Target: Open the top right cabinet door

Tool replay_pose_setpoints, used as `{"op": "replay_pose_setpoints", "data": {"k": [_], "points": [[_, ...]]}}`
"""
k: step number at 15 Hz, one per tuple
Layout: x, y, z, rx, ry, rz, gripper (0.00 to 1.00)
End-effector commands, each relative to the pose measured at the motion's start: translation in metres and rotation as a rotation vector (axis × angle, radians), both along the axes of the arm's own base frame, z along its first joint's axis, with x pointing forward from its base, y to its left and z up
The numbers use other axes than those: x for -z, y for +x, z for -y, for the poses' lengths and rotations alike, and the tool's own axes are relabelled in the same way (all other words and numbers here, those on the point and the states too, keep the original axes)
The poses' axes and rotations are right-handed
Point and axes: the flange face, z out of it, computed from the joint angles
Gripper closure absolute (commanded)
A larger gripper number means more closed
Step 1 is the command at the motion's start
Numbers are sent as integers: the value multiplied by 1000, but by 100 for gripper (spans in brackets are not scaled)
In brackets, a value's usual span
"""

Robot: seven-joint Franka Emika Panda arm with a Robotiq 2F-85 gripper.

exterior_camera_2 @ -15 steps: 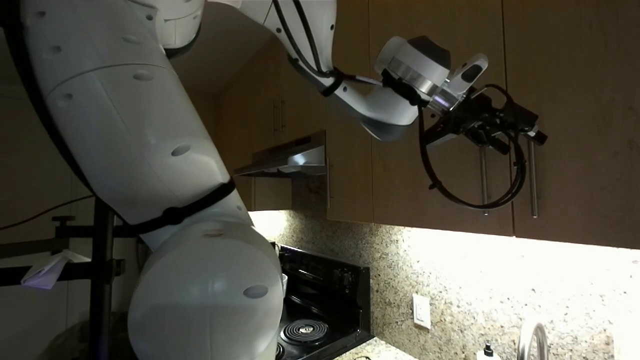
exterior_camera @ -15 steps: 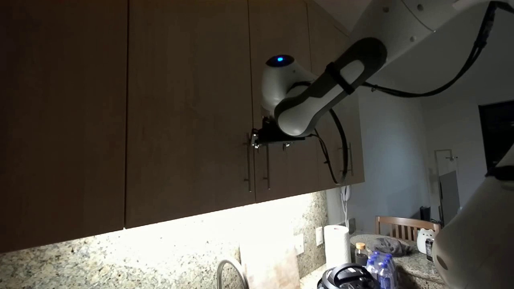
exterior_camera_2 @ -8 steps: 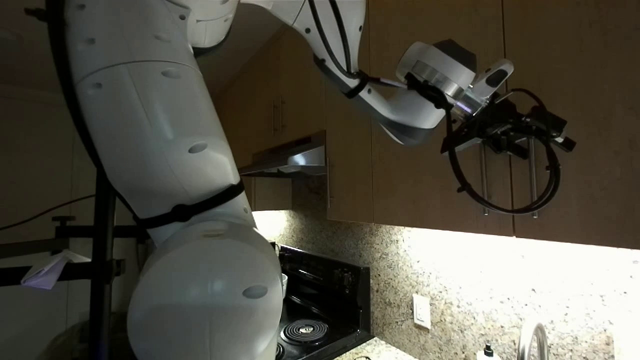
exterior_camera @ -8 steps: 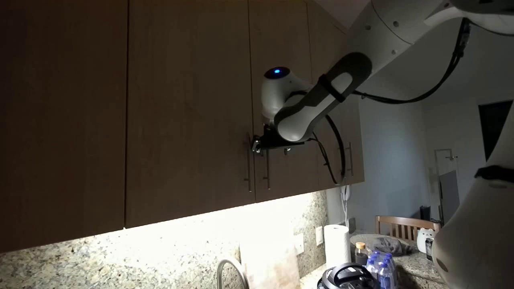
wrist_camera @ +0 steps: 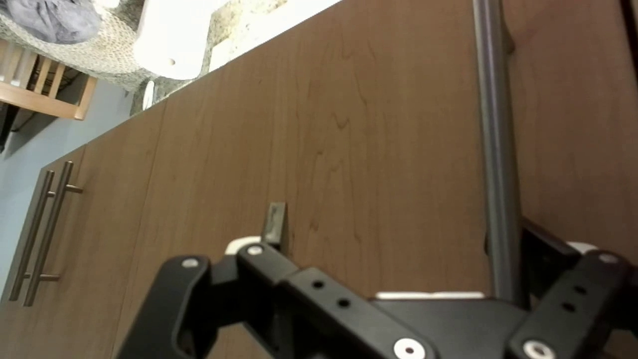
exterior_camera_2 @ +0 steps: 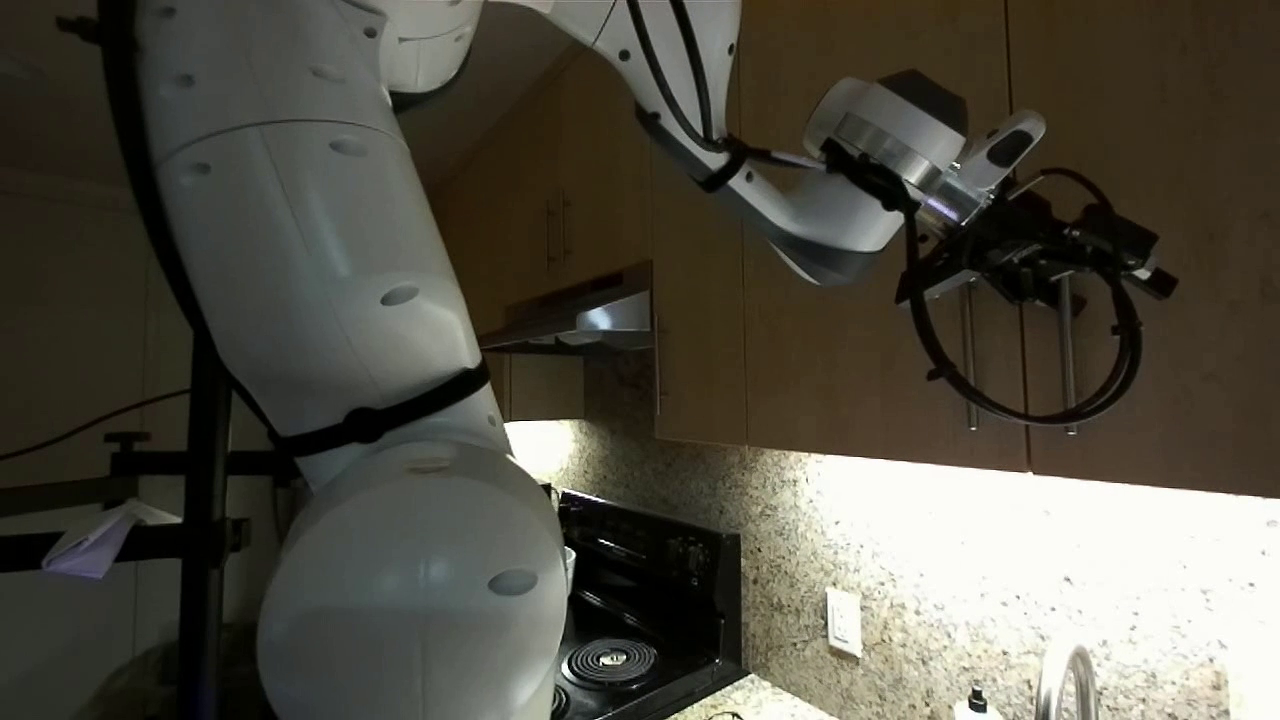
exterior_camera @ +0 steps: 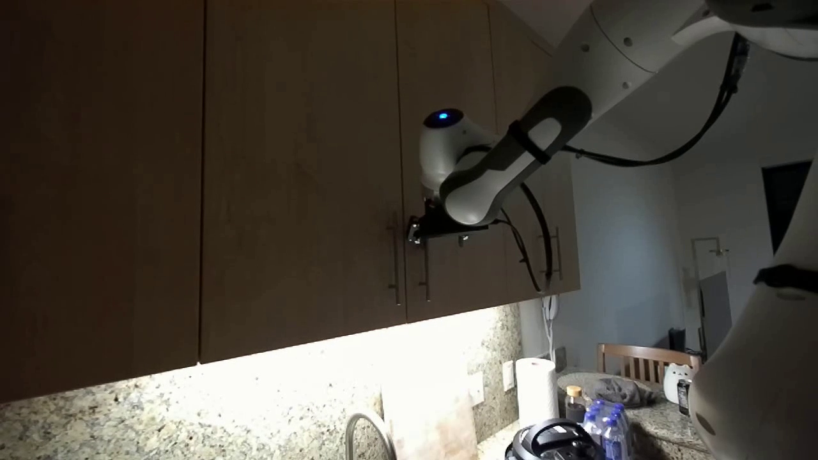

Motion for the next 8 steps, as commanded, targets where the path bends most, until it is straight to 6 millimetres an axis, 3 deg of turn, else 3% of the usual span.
{"op": "replay_pose_setpoints", "data": {"k": [1,8], "points": [[3,10,28,89,6,5,0],[5,-1,45,212,67,29,0]]}}
